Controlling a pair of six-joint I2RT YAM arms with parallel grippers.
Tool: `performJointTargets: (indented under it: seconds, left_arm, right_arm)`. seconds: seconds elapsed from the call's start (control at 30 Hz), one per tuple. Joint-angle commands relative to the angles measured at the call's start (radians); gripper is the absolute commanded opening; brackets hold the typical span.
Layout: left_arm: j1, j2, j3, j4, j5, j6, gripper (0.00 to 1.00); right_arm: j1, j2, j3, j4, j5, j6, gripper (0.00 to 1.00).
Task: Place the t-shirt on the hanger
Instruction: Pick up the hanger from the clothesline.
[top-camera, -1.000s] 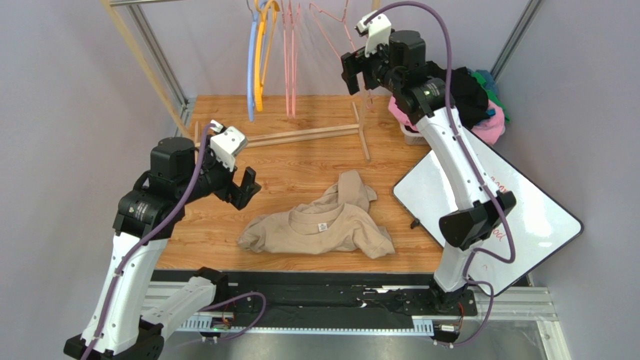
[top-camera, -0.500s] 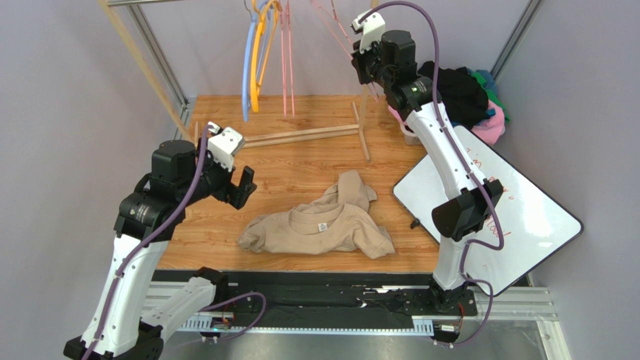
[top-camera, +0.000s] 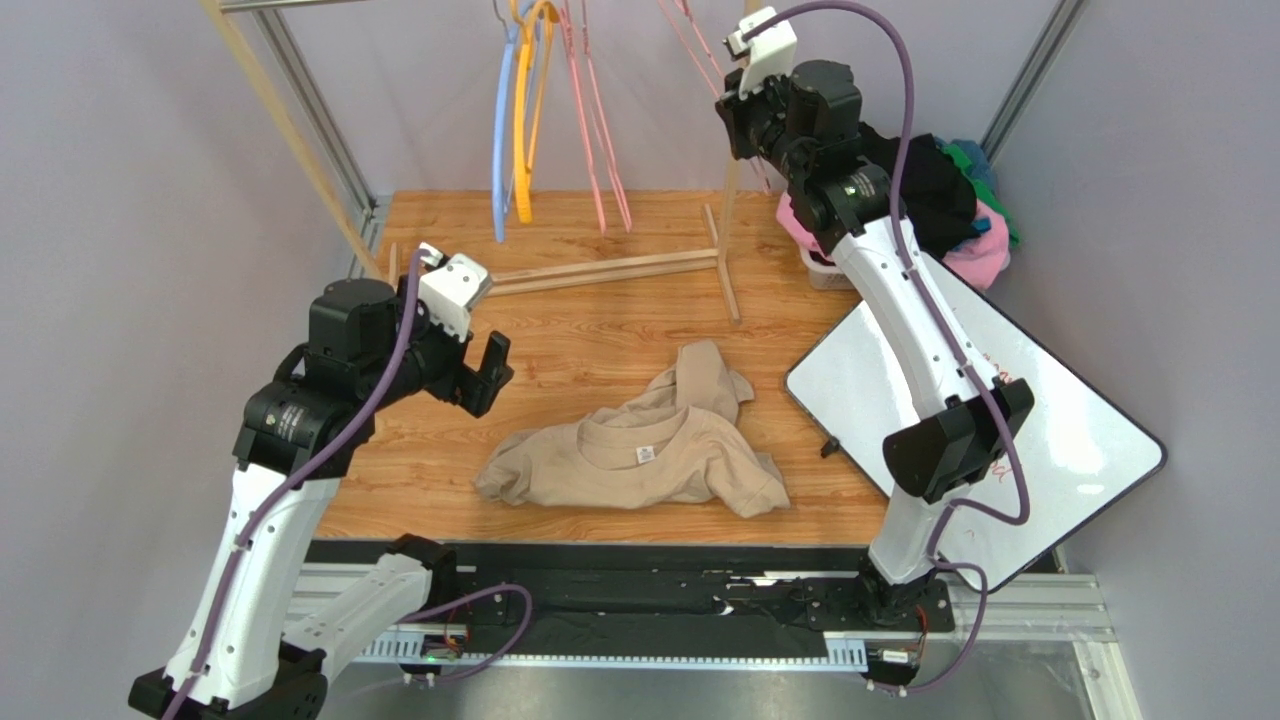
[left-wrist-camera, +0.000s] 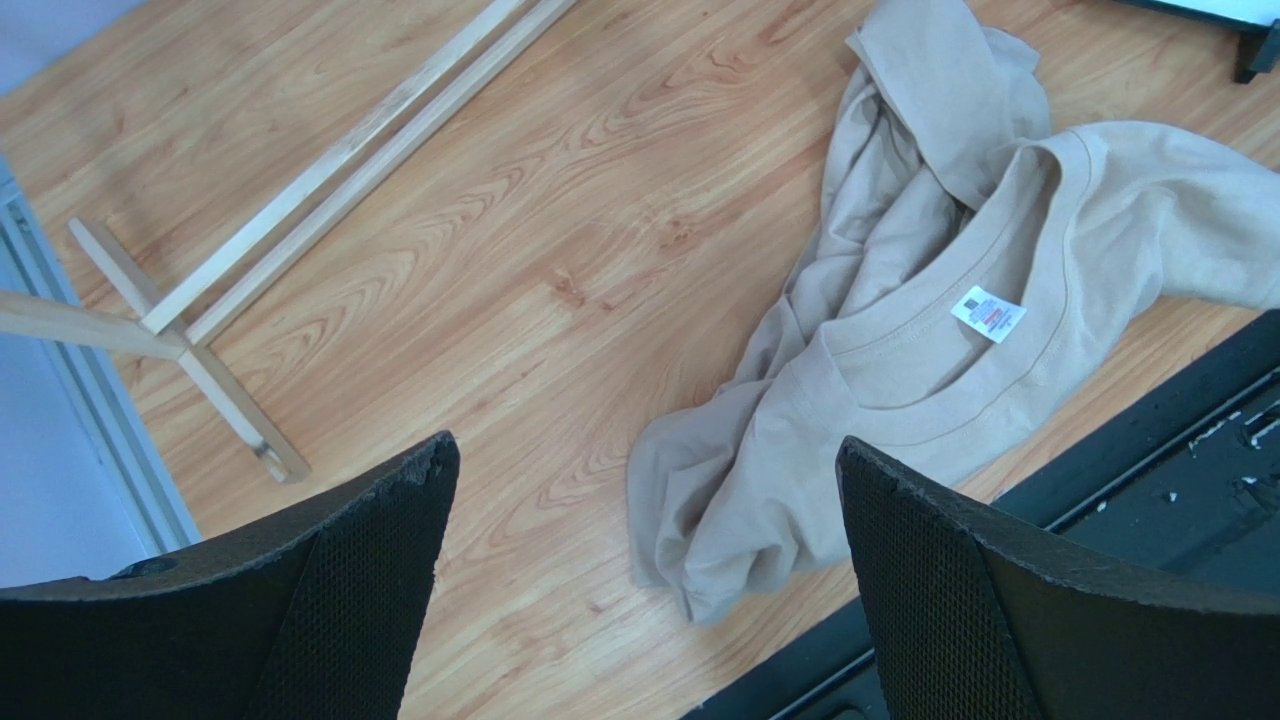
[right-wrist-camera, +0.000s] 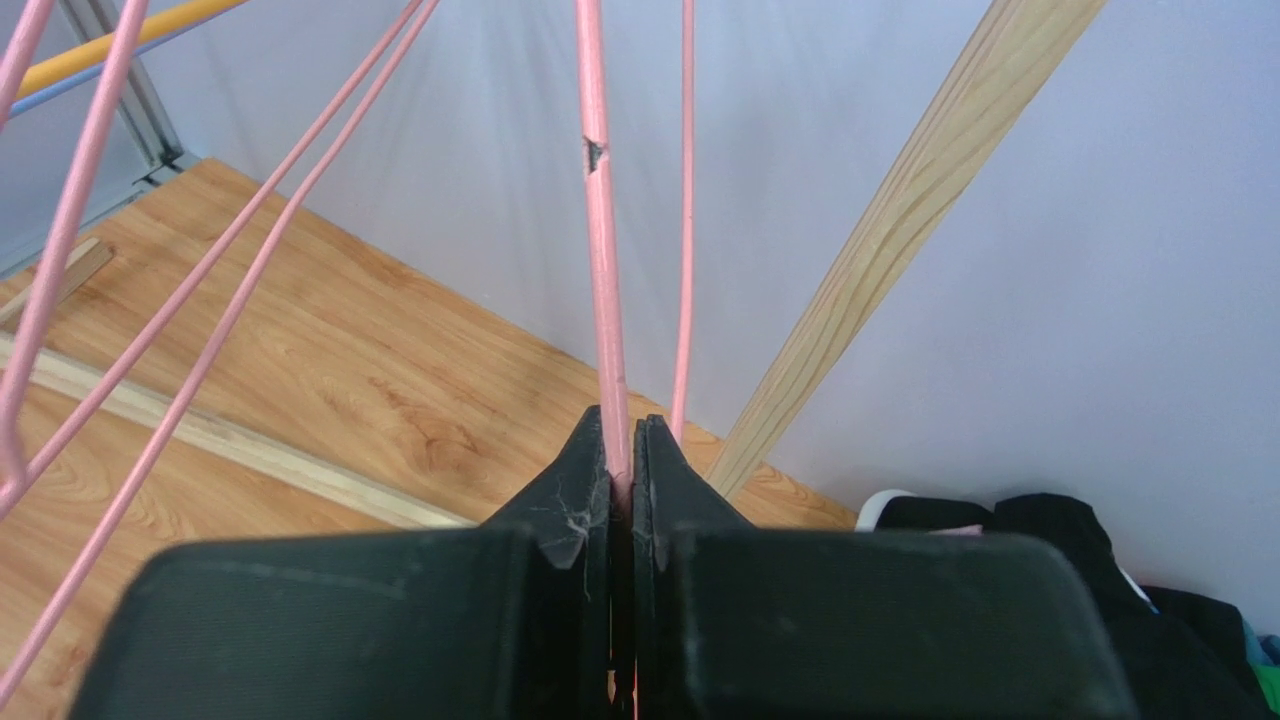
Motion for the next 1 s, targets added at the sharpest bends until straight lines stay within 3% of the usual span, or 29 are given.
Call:
performJointTargets:
  seconds: [0.0,0.17,0.3,0.43,0.57,0.77,0.97]
  left_arm:
    - [0.004,-0.010,0.000,0.025,-0.019,-0.014,0.99]
    - [0.004,-0.026,0.006,0.022,0.021,0.012,0.99]
    - [0.004,-0.030,0.005,-0.004,0.146,0.057,0.99]
    - [0.004,-0.032,-0.023,-0.029,0.249,0.088,0.99]
    - [0.004,-0.081,-0.113,-0.029,0.408,0.143,0.99]
    - [0.004,-0.239,-0.271,-0.029,0.559,0.318,0.99]
    - [0.004,-0.343,-0.383,0.052,0.567,0.372,0.99]
  right_arm:
    - [-0.005,-0.136,-0.070,0.092,-0.042,0.016,0.00]
    - [-0.005,-0.265,-0.225,0.038,-0.071,0.027,0.00]
    - [-0.007,-0.397,-0.338,-0.034,-0.118,0.077,0.00]
    - [-0.008,-0.547,-0.455,-0.188,-0.117,0.156,0.00]
    - [-0.008,-0.772,-0.677,-0.348,-0.160,0.177,0.00]
    - [-0.008,-1.052,-0.903,-0.615,-0.252,0.064,0.00]
    - [-0.008,-1.259,-0.963,-0.796,-0.604,-0.155,0.00]
